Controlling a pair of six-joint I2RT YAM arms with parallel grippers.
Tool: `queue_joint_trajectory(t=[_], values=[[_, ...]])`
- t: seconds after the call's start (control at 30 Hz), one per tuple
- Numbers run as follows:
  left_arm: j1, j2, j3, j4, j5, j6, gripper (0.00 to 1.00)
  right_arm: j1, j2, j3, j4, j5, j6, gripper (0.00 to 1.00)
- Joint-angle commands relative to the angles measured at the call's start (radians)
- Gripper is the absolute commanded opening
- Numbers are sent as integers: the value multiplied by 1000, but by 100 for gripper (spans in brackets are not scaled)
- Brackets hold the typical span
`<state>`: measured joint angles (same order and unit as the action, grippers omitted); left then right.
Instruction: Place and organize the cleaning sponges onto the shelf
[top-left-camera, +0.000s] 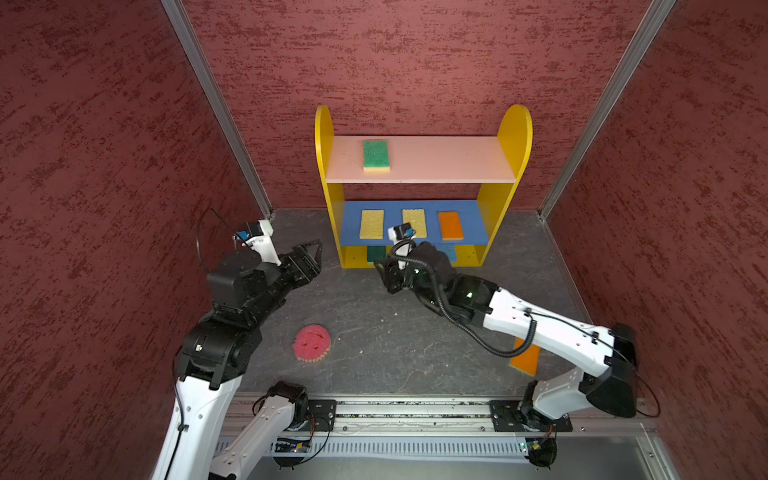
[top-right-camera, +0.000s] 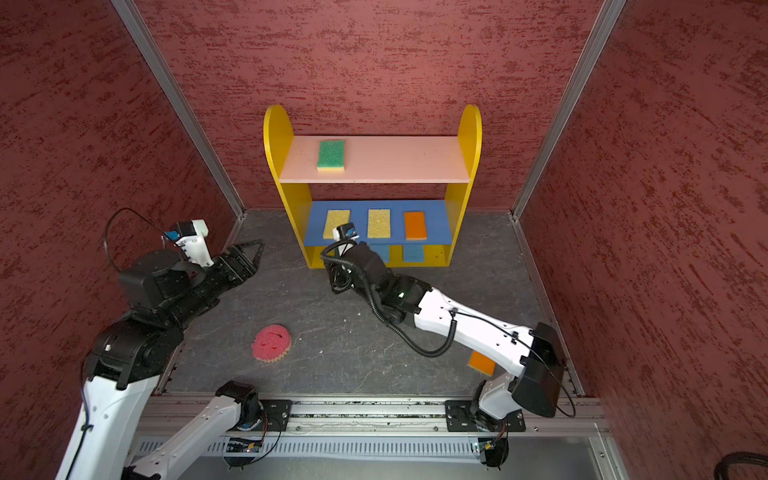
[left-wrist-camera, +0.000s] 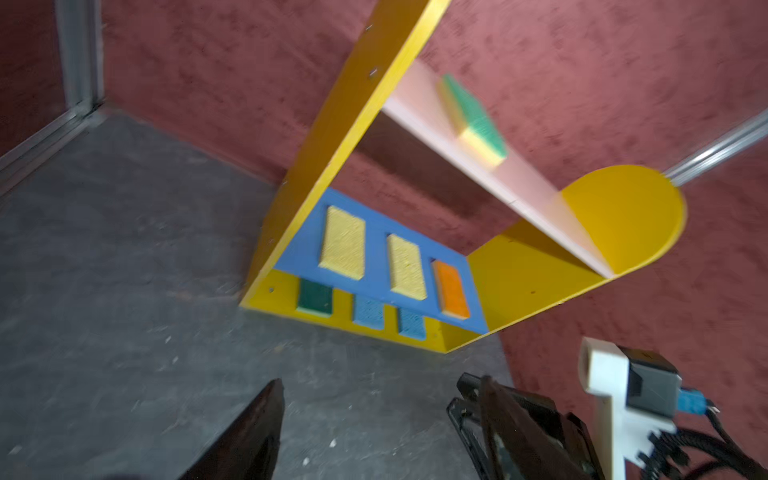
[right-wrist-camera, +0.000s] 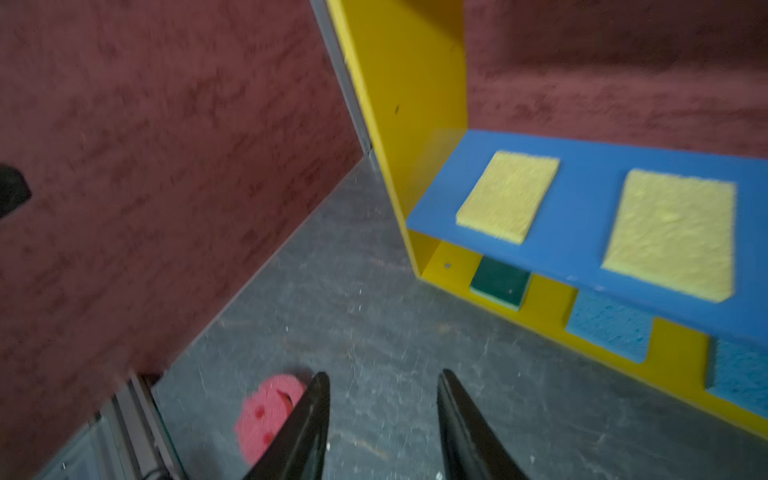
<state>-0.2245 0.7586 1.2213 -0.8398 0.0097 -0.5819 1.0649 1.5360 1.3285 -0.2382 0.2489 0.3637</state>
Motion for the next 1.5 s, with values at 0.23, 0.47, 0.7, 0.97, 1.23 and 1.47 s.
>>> queue_joint_trajectory(t=[0.23, 0.47, 0.7, 0.97, 1.23, 1.47], values=[[41, -72, -241, -146, -24, -66, 78, 28, -38, -277, 89, 13, 183, 48], [54, -85, -343, -65, 64, -105, 81, -148, -121, -470, -157, -18, 406, 53], [57, -75, -457, 47, 152, -133, 81, -339, -353, -645, -334, 52, 468, 82], [59, -44, -554, 162, 254, -144, 83, -562, -497, -686, -529, 158, 579, 99], [63, -26, -610, 226, 328, -134, 84, -828, -549, -786, -437, 84, 573, 99], [94, -21, -660, 231, 388, -102, 84, -845, -493, -890, -246, -55, 636, 88]])
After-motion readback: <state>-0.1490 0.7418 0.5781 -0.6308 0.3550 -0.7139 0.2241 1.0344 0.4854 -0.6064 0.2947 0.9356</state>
